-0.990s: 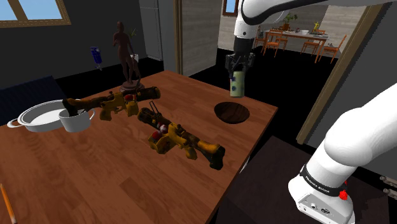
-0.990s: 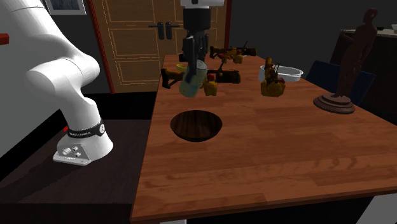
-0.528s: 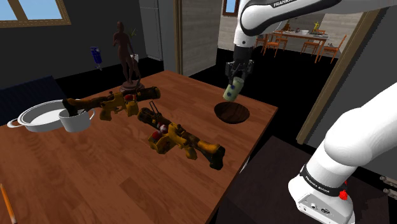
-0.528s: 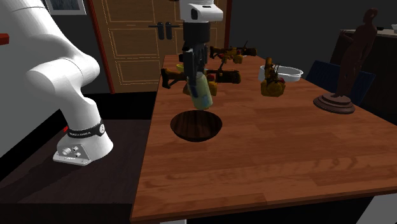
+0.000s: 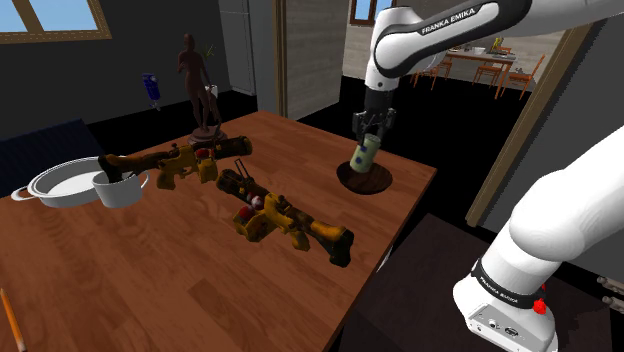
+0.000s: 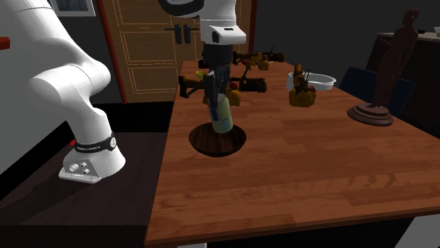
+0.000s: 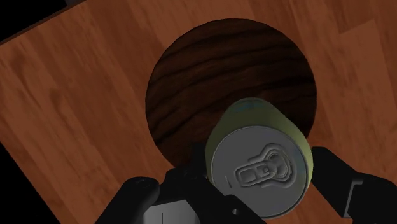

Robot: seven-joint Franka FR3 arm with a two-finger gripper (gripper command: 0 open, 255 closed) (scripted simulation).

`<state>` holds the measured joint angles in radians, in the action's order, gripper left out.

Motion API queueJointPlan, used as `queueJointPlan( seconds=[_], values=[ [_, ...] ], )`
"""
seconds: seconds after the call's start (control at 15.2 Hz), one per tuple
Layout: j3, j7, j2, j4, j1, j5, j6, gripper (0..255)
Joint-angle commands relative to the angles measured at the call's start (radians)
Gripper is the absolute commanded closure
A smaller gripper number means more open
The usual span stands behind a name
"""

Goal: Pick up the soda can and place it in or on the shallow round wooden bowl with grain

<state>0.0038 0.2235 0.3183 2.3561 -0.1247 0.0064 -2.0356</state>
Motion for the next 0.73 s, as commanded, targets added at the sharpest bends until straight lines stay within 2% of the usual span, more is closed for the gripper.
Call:
queueJointPlan(
  seconds=[0.0, 0.2, 0.66],
  values=[
    [0.001, 0.002, -0.008, 0.022, 0.001, 0.001, -0.031, 255],
    [0.002, 0.002, -0.022, 0.048, 0.001, 0.001, -0.071, 255],
    [0.002, 0.002, -0.022, 0.048, 0.001, 0.001, -0.071, 255]
  ],
)
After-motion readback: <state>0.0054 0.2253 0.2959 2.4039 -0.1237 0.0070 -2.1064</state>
